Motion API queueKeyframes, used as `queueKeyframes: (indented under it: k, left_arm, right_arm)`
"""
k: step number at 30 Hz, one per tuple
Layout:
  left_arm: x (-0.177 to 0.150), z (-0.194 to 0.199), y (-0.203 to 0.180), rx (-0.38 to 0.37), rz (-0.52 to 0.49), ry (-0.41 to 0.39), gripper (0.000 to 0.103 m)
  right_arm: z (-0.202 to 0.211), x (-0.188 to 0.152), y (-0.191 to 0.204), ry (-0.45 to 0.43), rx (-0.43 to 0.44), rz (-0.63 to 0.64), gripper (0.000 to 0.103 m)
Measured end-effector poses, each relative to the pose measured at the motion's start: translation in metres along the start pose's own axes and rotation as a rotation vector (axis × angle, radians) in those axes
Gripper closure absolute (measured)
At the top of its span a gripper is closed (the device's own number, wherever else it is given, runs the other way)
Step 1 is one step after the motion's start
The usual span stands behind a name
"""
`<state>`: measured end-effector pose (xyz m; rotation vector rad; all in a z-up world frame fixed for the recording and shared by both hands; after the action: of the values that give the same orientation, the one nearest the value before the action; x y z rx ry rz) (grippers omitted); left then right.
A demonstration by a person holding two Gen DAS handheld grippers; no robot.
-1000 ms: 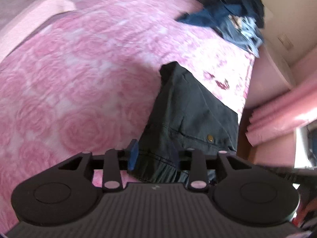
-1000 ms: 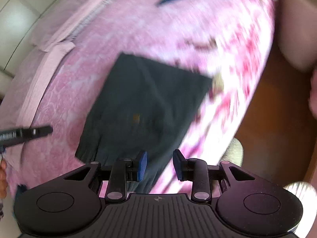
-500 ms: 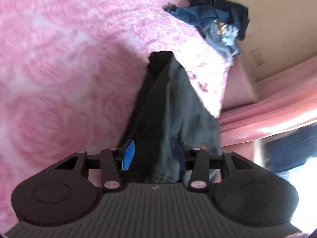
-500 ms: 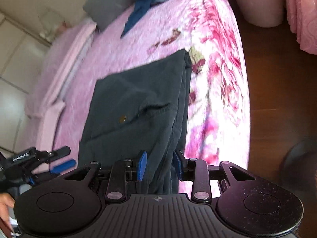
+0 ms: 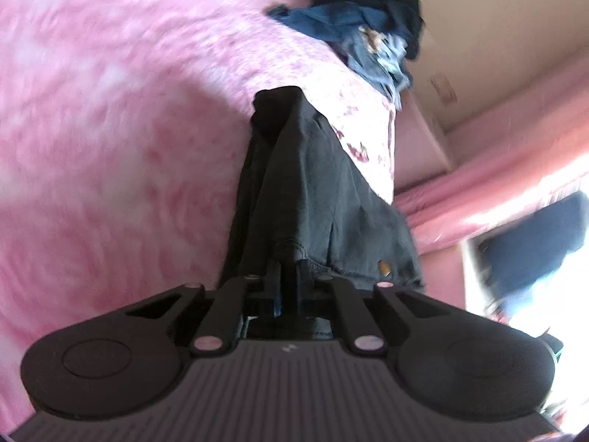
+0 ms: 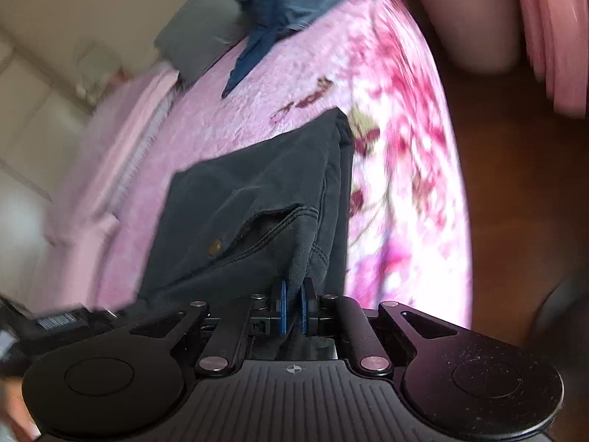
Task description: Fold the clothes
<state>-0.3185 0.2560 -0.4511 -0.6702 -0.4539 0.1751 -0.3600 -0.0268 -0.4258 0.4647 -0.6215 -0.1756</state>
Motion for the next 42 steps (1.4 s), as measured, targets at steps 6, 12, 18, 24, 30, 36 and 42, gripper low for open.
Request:
queueKeyframes:
  k: [6,12,18,24,30,36,42]
  left_arm:
    - [0.003,-0.005,-0.028,0.22,-0.21,0.047,0.081]
    - [0.031,-0.001,-0.081,0.241,-0.331,0.01,0.086]
    - [0.033,-0.061,-0.086,0.325,-0.421,0.11,0.092]
    - [0.026,-0.075,-0.043,0.378,-0.368,0.136,0.1]
    - [0.079,-0.061,-0.063,0.346,-0.314,0.071,0.071]
    - [0.134,-0.082,-0.062,0.243,-0.139,0.007,0.068]
    - [0.154,-0.112,-0.035,0.102,0.107,0.059,0.09]
  right_arm:
    - [-0.012,-0.005,0.003,0.07,-0.084,0.111,0.089]
    - [0.023,0.043,0.013,-0.081,-0.16,0.218,0.083]
    - [-0.036,0.056,0.032,-0.018,-0.125,0.383,0.083]
    - [-0.051,0.012,0.029,0.009,-0.207,0.646,0.083]
    - [-0.027,0.06,-0.002,-0.052,-0.156,0.29,0.076]
    - [-0.052,0.099,-0.067,-0.059,-0.072,-0.16,0.044]
    - [-0.078,0.105,-0.086,0.005,0.052,-0.385,0.083]
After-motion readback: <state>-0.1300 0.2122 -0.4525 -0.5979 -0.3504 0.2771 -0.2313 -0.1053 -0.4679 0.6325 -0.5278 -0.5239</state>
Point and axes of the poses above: each gripper's, at about its wrist camera, not at the fingertips, and z roughly against the way its jaws point, y to its left, x to its top, the point moved 8 cm from there along -z, roughly the way its jaws point, and after that the axes turned 7 degrees about z, right-handed, at the moved point
